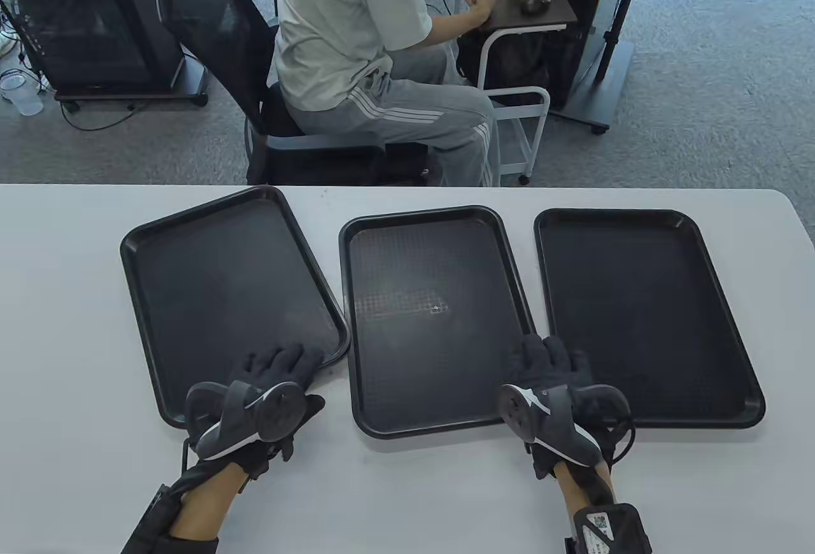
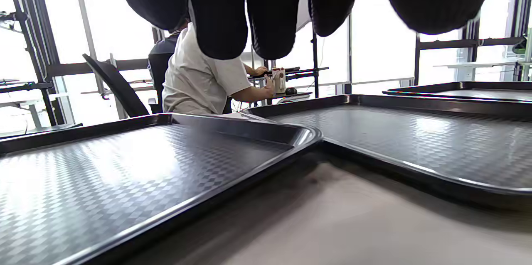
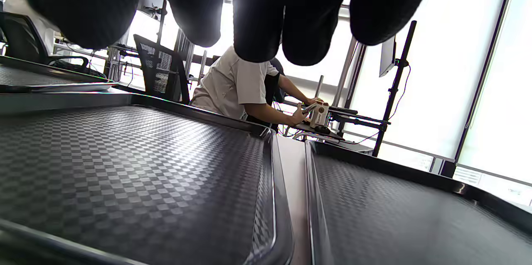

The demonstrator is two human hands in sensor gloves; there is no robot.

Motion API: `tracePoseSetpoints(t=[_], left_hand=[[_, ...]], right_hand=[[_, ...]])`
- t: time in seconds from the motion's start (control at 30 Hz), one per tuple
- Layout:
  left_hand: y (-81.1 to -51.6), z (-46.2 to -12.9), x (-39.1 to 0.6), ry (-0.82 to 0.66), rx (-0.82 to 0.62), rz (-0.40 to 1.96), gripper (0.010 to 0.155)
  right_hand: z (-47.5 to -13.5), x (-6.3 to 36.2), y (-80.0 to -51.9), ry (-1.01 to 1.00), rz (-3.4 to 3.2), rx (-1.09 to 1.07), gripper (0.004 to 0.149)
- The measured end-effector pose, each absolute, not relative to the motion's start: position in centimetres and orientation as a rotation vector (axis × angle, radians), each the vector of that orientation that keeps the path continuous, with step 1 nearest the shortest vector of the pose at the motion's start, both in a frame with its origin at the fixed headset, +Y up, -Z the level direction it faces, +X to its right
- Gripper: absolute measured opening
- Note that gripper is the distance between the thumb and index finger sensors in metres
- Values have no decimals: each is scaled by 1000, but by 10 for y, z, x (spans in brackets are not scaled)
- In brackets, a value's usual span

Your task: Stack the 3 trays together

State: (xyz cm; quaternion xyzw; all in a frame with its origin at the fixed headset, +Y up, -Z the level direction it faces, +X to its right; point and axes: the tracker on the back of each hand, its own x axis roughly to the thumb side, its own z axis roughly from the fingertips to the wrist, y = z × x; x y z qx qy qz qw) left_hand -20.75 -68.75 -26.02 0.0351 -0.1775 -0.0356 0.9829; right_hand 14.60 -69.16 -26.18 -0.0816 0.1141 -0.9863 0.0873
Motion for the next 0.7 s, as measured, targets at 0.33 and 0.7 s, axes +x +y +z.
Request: tracePoseSetpoints(t=[0.33, 0.7], left_hand=[[-685, -257, -205, -366, 89, -57, 73], [-668, -261, -205, -328, 135, -42, 74]], right_hand=[[-259, 149, -684, 384, -2953, -225, 64], [-258, 151, -679, 389, -2973, -210, 64]])
